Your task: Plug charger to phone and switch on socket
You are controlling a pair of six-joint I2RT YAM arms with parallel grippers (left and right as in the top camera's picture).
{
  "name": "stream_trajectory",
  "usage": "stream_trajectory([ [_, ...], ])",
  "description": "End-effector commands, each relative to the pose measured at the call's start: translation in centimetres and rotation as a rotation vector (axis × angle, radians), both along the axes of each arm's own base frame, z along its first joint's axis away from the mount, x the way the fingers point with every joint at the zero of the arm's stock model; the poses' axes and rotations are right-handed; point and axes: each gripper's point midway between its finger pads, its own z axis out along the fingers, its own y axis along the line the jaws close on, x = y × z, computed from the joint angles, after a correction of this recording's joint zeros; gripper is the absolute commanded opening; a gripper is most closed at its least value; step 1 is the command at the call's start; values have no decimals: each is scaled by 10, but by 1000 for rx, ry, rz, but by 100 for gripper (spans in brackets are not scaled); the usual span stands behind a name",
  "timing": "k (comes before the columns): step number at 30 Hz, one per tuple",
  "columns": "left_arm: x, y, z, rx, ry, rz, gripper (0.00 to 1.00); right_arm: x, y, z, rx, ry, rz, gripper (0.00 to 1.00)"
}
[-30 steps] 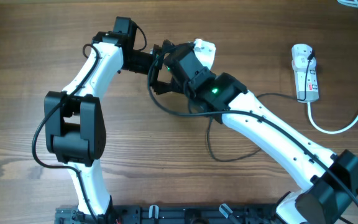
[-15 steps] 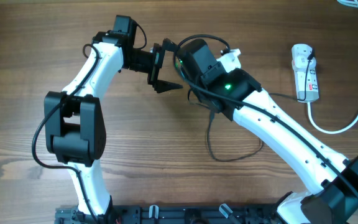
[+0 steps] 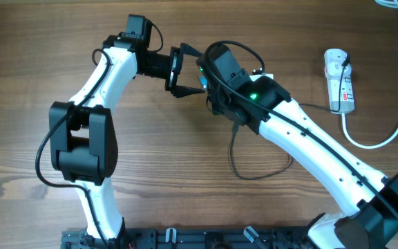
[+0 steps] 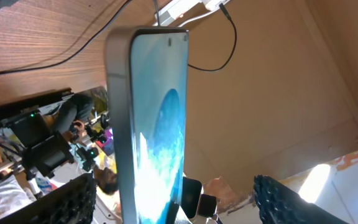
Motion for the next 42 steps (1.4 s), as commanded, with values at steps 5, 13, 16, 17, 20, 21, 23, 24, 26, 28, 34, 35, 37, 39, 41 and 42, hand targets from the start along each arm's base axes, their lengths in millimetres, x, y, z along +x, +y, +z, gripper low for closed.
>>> stream_trajectory([
  [5,-4,-2,17,-25,-18,-7,76,3,5,24,73,-45,-27,5],
  [13,-5,-3,19,-35,-9,-11,53,4,14,22,103,-37,-5,4],
  [16,-6,-4,19,-36,-9,-13,49,5,17,24,119,-44,2,4],
  [17,-6,-4,19,-36,-9,-13,49,6,18,25,122,-49,3,5],
  [20,-6,-4,19,-36,-9,-13,48,7,18,26,126,-53,2,5],
  [21,-6,-4,19,-36,-9,-13,47,7,18,26,126,-53,2,5],
  [23,-6,-4,19,-36,-9,-13,46,7,18,26,126,-53,2,5],
  [24,-6,-4,19,-35,-9,-13,46,7,18,26,126,-53,2,5],
  [26,-6,-4,19,-36,-9,-13,45,7,18,26,125,-53,3,5],
  [28,-6,-4,19,-36,-9,-13,43,7,18,26,126,-53,3,5],
  [34,-6,-4,19,-35,-9,-13,38,6,20,25,131,-47,9,5],
  [35,-6,-4,19,-35,-9,-13,38,6,20,25,131,-47,9,5],
  [37,-6,-4,19,-35,-9,-13,38,6,20,25,131,-47,9,5],
  [39,-6,-4,19,-36,-9,-14,39,6,19,25,128,-48,6,5],
  [41,-6,-4,19,-39,-8,-15,39,6,19,25,128,-48,6,5],
  [42,-6,-4,20,-43,-8,-16,37,6,19,25,128,-48,6,5],
])
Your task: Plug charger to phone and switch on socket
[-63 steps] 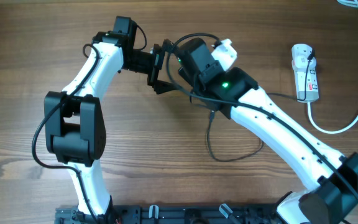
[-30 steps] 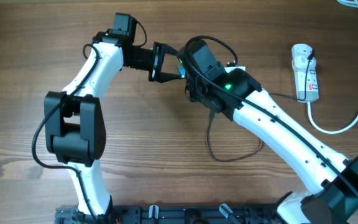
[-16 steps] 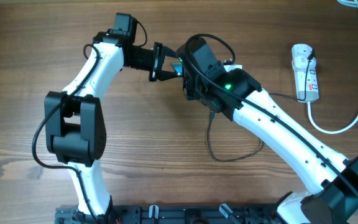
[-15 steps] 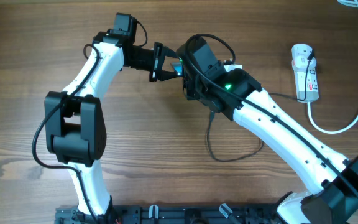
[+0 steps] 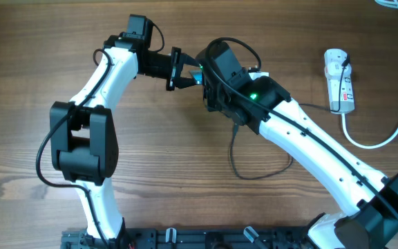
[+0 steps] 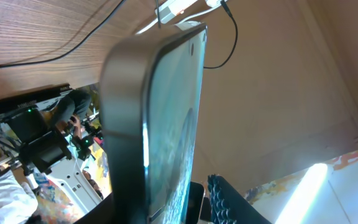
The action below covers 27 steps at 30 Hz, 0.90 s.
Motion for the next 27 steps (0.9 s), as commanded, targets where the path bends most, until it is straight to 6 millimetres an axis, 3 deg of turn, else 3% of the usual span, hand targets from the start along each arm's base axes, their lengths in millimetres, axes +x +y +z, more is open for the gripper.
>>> stream_trajectory([
  [1,-5,-2,18,-37,-24,-12,36,1,4,17,45,-29,-11,5],
  [5,-5,-2,19,-39,-24,-12,29,2,3,17,38,-32,-17,4],
  [16,-5,-2,19,-39,-24,-12,22,1,3,16,36,-27,-12,5],
  [18,-5,-2,19,-38,-24,-12,17,1,3,16,35,-27,-11,6],
  [22,-5,-2,19,-38,-24,-12,4,1,3,16,35,-27,-11,22],
  [27,-5,-2,19,-38,-25,-12,4,1,2,16,33,-28,-12,38],
])
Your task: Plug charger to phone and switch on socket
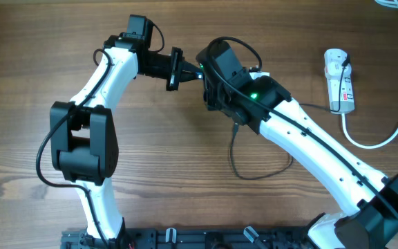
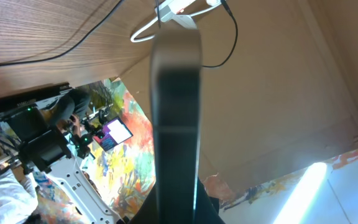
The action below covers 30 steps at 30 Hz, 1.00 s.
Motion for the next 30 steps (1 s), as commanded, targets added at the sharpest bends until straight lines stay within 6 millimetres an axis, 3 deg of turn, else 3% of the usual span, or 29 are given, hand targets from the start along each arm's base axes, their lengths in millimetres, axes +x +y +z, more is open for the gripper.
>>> stream_trajectory([
  [1,-4,-1,18,-33,-28,-10,4,0,3,16,21,-28,7,41],
  [5,-1,0,9,17,-55,1,4,3,-6,27,-38,-79,71,66],
  [7,3,3,-1,75,-85,13,4,5,-18,39,-87,-124,116,82],
  [10,8,8,-16,162,-155,21,4,5,-45,60,-189,-194,193,94],
  [15,16,18,-36,281,-358,-19,4,-7,-104,88,-434,-270,337,100],
  [18,17,20,-39,289,-465,-62,4,-21,-133,91,-602,-264,460,100],
  [21,18,23,-44,320,-548,-96,4,-38,-150,76,-763,-195,641,100],
  [23,22,30,-54,394,-565,-99,4,-45,-150,63,-809,-155,749,100],
  [26,25,45,-71,527,-554,-102,4,-55,-138,34,-800,-107,929,100],
  [30,22,64,-87,667,-516,-117,4,-62,-125,-14,-712,-3,1015,99],
])
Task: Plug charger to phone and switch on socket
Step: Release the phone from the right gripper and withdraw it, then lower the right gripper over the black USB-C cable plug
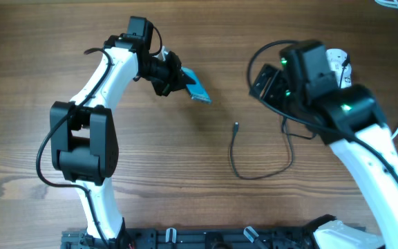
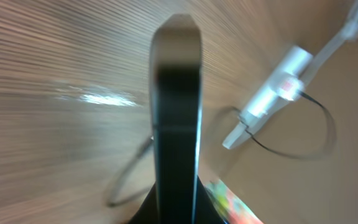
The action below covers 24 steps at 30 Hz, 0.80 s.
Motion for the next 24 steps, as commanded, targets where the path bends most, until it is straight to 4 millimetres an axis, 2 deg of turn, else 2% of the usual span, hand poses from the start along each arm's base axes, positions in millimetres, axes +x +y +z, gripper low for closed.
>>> stream_trajectory([
  [1,2,22,-6,164,-62,-1,4,-9,18,-53,-9,159,150,93],
  [2,2,24,-7,174,-58,0,4,-9,23,-64,3,189,160,84],
  [3,2,24,-7,181,-57,1,4,-10,28,-74,21,217,173,80],
  [4,1,26,-8,188,-54,2,4,-11,34,-84,40,248,186,70],
  [9,0,26,-8,189,-49,1,4,-14,47,-127,59,394,208,47],
  [13,0,27,-9,197,-50,3,4,-15,49,-156,22,469,281,47],
  [19,0,27,-9,201,-50,3,4,-14,50,-189,3,545,279,47],
  [24,0,27,-9,200,-50,3,4,-13,52,-206,0,577,275,46],
])
